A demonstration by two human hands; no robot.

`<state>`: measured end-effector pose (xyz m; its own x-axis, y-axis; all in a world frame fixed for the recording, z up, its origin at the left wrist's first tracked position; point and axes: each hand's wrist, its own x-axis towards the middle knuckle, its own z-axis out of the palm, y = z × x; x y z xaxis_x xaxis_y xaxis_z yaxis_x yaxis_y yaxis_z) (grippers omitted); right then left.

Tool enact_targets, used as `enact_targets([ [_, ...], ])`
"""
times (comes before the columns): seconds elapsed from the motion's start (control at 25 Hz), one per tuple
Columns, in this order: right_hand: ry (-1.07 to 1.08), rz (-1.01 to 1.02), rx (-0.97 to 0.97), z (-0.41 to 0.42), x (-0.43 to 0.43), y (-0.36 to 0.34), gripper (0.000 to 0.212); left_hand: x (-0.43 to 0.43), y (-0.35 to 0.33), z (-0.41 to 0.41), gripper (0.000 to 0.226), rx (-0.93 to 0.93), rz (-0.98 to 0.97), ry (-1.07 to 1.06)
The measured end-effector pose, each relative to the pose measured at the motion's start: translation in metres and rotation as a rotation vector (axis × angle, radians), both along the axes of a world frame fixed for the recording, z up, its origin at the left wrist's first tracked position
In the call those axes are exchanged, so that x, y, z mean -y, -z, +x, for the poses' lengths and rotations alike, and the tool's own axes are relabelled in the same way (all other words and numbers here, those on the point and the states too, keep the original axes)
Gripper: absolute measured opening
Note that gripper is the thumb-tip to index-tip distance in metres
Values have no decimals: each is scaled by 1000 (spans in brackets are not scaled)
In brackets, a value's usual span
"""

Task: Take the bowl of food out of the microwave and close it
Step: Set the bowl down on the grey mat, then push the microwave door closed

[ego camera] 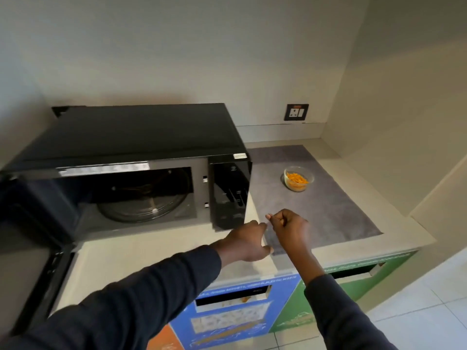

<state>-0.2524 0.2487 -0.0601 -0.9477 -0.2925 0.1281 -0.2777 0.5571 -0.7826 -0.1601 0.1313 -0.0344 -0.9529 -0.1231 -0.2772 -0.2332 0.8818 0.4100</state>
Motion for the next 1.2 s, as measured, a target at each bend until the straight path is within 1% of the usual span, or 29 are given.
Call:
enact_targets([
  [0.04, -15, 15, -66, 15, 5, -7, 44, 6, -8, 13, 64, 10, -53, 11],
  [0.08, -35, 33, -129, 34, 13, -16, 47, 14, -18, 31, 63, 14, -107, 18],
  [0.12, -61, 32, -184, 50, 20, -23, 43, 24, -27, 47, 61, 11, -153, 20],
  [0.2, -124, -1, -297, 76, 37, -40, 23, 47, -48, 74, 54, 12, -229, 8],
  [0.24, -142, -8, -359, 84, 44, -48, 16, 57, -60, 84, 51, 19, -260, -9],
  [0.28, -160, -7, -421, 93, 53, -57, 18, 70, -75, 95, 48, 20, -300, -38],
  [0.48, -229, 67, -617, 119, 97, -98, 49, 141, -159, 163, 49, -79, -442, -232],
  [0.56, -237, 123, -628, 120, 108, -105, 61, 168, -178, 190, 51, -96, -526, -323],
  [0.64, -233, 204, -616, 119, 118, -106, 71, 195, -182, 218, 53, -65, -648, -435],
  [0.68, -226, 248, -611, 117, 120, -105, 75, 206, -179, 230, 55, -38, -715, -499],
  [0.76, -229, 308, -605, 113, 124, -101, 81, 224, -170, 256, 61, 81, -805, -658],
  [0.84, -213, 360, -566, 107, 123, -96, 86, 230, -162, 272, 65, 203, -794, -811],
  [0.88, -209, 382, -557, 105, 123, -93, 88, 231, -159, 278, 61, 236, -767, -857],
  [0.96, -208, 404, -564, 104, 124, -88, 90, 230, -154, 283, 52, 240, -724, -889],
  [1.0, -207, 401, -569, 104, 126, -87, 91, 229, -151, 283, 52, 242, -739, -894],
  [1.12, -206, 386, -568, 104, 126, -85, 92, 229, -144, 278, 59, 308, -835, -887],
  [1.2, -202, 386, -561, 103, 125, -84, 92, 230, -141, 271, 61, 376, -842, -883],
])
